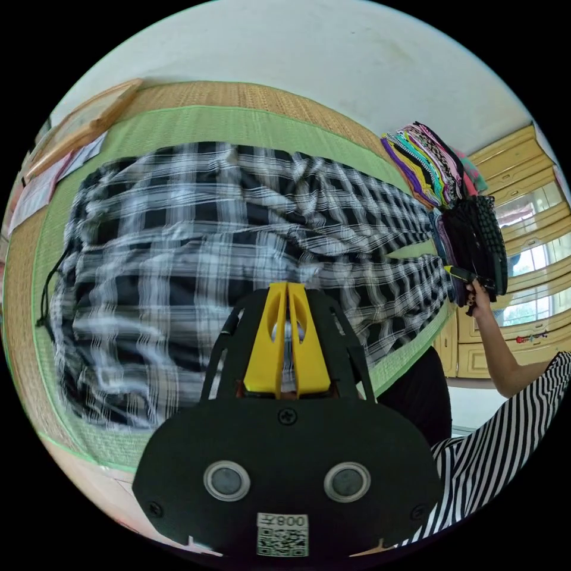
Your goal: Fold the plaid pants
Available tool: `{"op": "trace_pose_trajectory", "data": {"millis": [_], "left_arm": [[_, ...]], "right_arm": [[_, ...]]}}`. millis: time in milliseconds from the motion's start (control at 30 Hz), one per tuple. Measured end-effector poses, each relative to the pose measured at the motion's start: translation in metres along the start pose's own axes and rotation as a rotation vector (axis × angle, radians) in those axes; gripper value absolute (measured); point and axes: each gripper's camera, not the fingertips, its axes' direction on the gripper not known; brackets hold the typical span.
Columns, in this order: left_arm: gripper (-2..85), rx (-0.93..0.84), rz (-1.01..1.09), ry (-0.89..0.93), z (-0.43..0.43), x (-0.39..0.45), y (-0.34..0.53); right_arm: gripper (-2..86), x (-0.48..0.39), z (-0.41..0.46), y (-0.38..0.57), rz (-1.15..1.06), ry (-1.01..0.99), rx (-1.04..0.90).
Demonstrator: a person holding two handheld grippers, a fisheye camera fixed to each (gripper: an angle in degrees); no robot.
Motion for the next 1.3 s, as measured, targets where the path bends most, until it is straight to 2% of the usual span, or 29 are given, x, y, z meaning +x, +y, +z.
{"op": "trace_pose_trajectory", "data": {"millis": [100, 200, 233, 300, 400, 500, 567, 633, 800, 933, 1033, 1167, 1300], "left_arm": [[0.1, -0.001, -0.101, -0.035, -0.013, -0.031, 0.032], [0.1, -0.033, -0.189, -0.018, -0.017, -0.061, 0.057], [0.1, -0.021, -0.204, 0.015, -0.022, -0.07, 0.065], [0.1, 0.023, -0.22, 0.02, -0.037, -0.08, 0.078], [0.1, 0.105, -0.236, 0.007, -0.063, -0.098, 0.101], [0.2, 0.136, -0.319, -0.023, -0.077, -0.129, 0.126], [0.1, 0.152, -0.372, 0.004, -0.081, -0.149, 0.14], [0.1, 0.103, -0.415, 0.008, -0.079, -0.173, 0.157], [0.1, 0.154, -0.419, 0.077, -0.096, -0.195, 0.182], [0.2, 0.239, -0.287, 0.131, -0.115, -0.199, 0.166], [0.2, 0.236, -0.185, 0.148, -0.113, -0.201, 0.125], [0.1, 0.184, -0.119, 0.015, -0.103, -0.208, 0.067], [0.1, 0.111, -0.176, -0.1, -0.09, -0.237, 0.024]], "right_arm": [[-0.1, -0.052, -0.004, 0.023, -0.077, -0.053, -0.044], [-0.2, -0.1, 0.015, 0.03, -0.173, 0.034, -0.156], [-0.3, -0.111, 0.012, 0.029, -0.182, 0.08, -0.137], [-0.2, -0.124, -0.001, 0.017, -0.167, 0.061, -0.159], [0.0, -0.166, -0.04, 0.003, -0.204, 0.042, -0.078], [0.0, -0.24, -0.063, -0.01, -0.319, -0.097, -0.042], [0.0, -0.322, -0.061, -0.015, -0.486, -0.228, -0.087], [0.0, -0.386, -0.048, -0.012, -0.619, -0.265, -0.161], [0.1, -0.515, -0.008, 0.011, -0.862, -0.266, -0.383], [0.1, -0.578, -0.03, 0.008, -0.951, -0.256, -0.345], [0.1, -0.617, -0.031, 0.004, -0.98, -0.285, -0.367], [0.1, -0.641, -0.034, 0.003, -0.951, -0.267, -0.36], [0.1, -0.652, -0.045, -0.003, -0.921, -0.295, -0.383]]}}
